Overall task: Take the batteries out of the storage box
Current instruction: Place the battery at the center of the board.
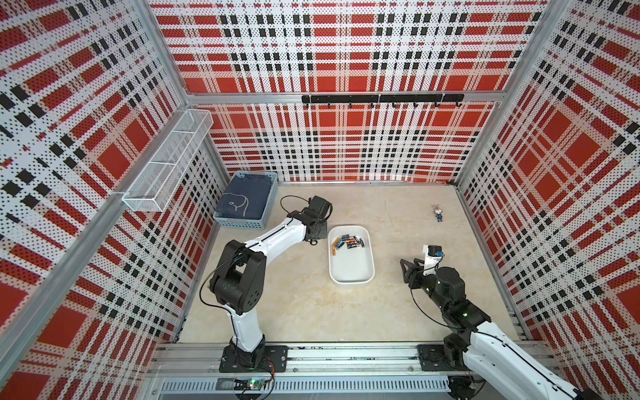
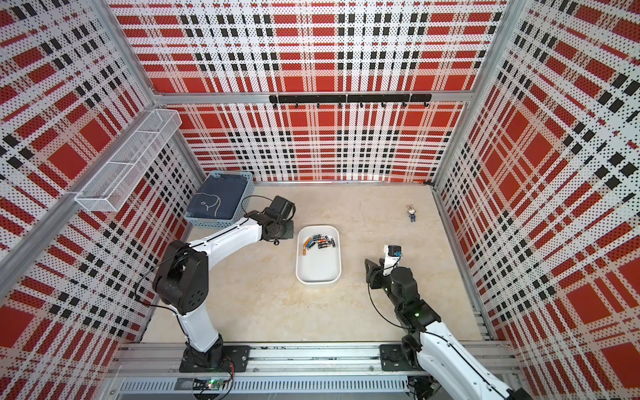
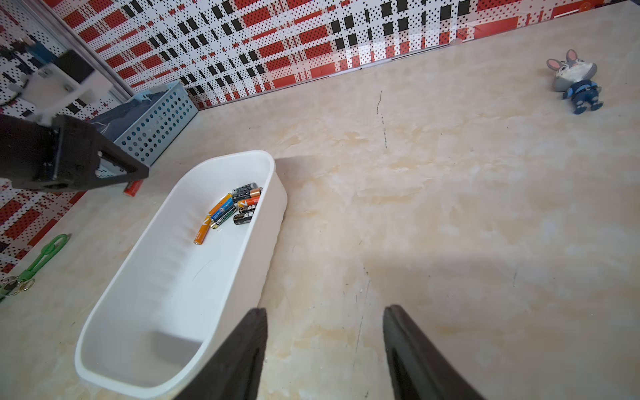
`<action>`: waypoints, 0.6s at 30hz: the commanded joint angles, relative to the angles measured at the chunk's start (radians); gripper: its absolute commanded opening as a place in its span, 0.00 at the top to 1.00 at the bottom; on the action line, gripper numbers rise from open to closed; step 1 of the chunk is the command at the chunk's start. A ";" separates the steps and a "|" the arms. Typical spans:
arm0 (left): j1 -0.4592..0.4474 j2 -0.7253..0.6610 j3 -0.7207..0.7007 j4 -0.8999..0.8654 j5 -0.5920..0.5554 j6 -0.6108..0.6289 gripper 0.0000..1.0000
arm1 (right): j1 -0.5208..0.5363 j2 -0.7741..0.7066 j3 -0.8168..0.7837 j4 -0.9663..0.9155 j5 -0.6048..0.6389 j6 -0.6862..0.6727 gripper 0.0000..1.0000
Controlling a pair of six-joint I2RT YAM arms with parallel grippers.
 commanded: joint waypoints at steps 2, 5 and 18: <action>-0.004 0.055 -0.040 0.074 -0.009 -0.019 1.00 | -0.001 -0.001 -0.011 0.029 -0.020 -0.012 0.39; -0.005 0.092 -0.047 0.092 -0.007 -0.012 1.00 | 0.000 -0.001 -0.011 0.031 -0.023 -0.013 0.39; 0.000 0.149 -0.036 0.103 -0.016 0.012 0.84 | 0.001 -0.007 -0.013 0.029 -0.020 -0.011 0.38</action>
